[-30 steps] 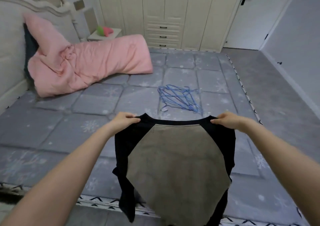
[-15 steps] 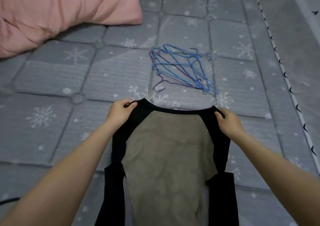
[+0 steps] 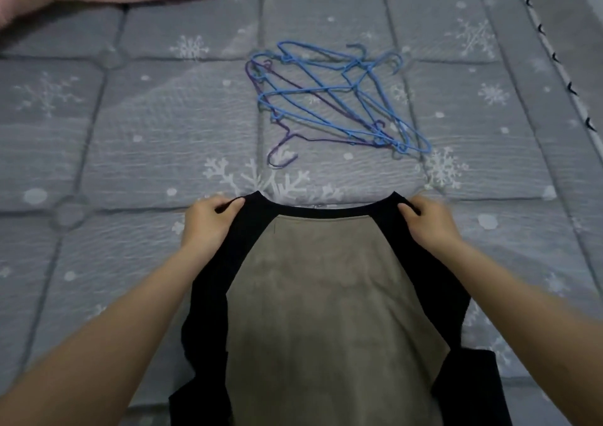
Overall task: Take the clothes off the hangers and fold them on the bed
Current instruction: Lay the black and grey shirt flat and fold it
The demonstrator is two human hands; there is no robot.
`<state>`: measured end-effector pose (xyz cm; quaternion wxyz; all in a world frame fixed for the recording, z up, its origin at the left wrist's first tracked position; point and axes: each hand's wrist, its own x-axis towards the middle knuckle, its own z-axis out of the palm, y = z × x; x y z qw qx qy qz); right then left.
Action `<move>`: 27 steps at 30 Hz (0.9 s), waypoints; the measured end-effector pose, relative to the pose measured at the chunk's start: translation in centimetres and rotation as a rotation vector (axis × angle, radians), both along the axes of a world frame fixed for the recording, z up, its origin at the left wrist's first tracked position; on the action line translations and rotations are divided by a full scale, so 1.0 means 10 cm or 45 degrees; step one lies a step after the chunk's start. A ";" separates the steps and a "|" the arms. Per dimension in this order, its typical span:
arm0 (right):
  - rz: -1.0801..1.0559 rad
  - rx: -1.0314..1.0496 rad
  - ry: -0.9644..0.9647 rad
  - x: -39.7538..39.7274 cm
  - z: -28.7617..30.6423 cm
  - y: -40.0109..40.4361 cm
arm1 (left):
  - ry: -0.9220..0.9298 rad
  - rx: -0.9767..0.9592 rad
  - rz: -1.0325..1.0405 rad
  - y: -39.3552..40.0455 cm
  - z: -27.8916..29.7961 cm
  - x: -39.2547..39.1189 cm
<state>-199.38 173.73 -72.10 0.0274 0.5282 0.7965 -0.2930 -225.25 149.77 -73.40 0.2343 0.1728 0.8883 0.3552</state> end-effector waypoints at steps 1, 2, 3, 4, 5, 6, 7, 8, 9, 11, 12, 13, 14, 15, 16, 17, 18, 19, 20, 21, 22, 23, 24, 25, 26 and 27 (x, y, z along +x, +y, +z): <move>-0.025 0.012 0.009 -0.01 -0.09 -0.01 | 0.008 -0.019 0.004 0.02 -0.08 -0.02; -0.052 0.028 0.021 -0.02 -0.15 -0.03 | 0.003 -0.039 0.030 0.03 -0.13 -0.03; -0.090 0.058 0.036 -0.03 -0.20 -0.06 | -0.009 -0.061 0.057 0.04 -0.17 -0.04; -0.131 0.106 0.047 -0.01 -0.25 -0.09 | 0.005 -0.089 0.065 0.04 -0.23 -0.04; -0.151 0.159 0.054 0.00 -0.28 -0.11 | 0.056 -0.114 0.041 0.03 -0.27 -0.05; -0.157 0.194 0.069 0.04 -0.31 -0.13 | 0.135 -0.127 -0.002 0.03 -0.31 -0.05; -0.157 0.201 0.083 0.08 -0.33 -0.15 | 0.217 -0.136 -0.046 0.02 -0.32 -0.04; -0.160 0.183 0.087 0.13 -0.33 -0.18 | 0.288 -0.151 -0.084 0.01 -0.32 -0.01; -0.171 0.154 0.089 0.19 -0.33 -0.21 | 0.355 -0.156 -0.121 0.02 -0.30 0.03; -0.205 0.103 0.081 0.37 -0.31 -0.25 | 0.473 -0.096 -0.228 0.07 -0.25 0.18; -0.221 0.092 0.078 0.46 -0.29 -0.28 | 0.499 -0.061 -0.292 0.10 -0.22 0.27; -0.241 0.086 0.083 0.58 -0.26 -0.29 | 0.506 -0.030 -0.368 0.13 -0.17 0.40; -0.258 0.080 0.083 0.68 -0.23 -0.30 | 0.496 -0.014 -0.440 0.17 -0.14 0.51; -0.270 0.075 0.070 0.79 -0.20 -0.32 | 0.475 -0.019 -0.515 0.20 -0.10 0.63; -0.274 0.068 0.052 0.90 -0.17 -0.34 | 0.452 -0.036 -0.587 0.22 -0.06 0.76; -0.274 0.052 0.038 1.04 -0.13 -0.36 | 0.433 -0.056 -0.660 0.25 -0.01 0.91; -0.276 0.025 0.027 1.16 -0.09 -0.39 | 0.416 -0.080 -0.726 0.26 0.03 1.05; -0.284 -0.005 0.023 1.31 -0.05 -0.43 | 0.413 -0.098 -0.794 0.28 0.09 1.22; -0.291 -0.045 0.010 1.43 -0.03 -0.46 | 0.411 -0.121 -0.858 0.28 0.11 1.36; -0.306 -0.096 -0.004 1.56 0.00 -0.50 | 0.416 -0.150 -0.918 0.28 0.13 1.50; -0.321 -0.151 -0.022 1.72 0.03 -0.56 | 0.423 -0.176 -0.969 0.26 0.15 1.67; -0.324 -0.207 -0.041 1.84 0.02 -0.61 | 0.431 -0.193 -1.010 0.23 0.15 1.79; -0.321 -0.256 -0.071 1.98 0.03 -0.68 | 0.442 -0.209 -1.054 0.20 0.15 1.93; -0.319 -0.289 -0.108 2.15 0.04 -0.77 | 0.456 -0.219 -1.107 0.17 0.16 2.11; -0.311 -0.316 -0.147 2.27 0.04 -0.85 | 0.458 -0.236 -1.142 0.13 0.16 2.24; -0.315 -0.345 -0.177 2.40 0.01 -0.93 | 0.466 -0.238 -1.174 0.09 0.16 2.38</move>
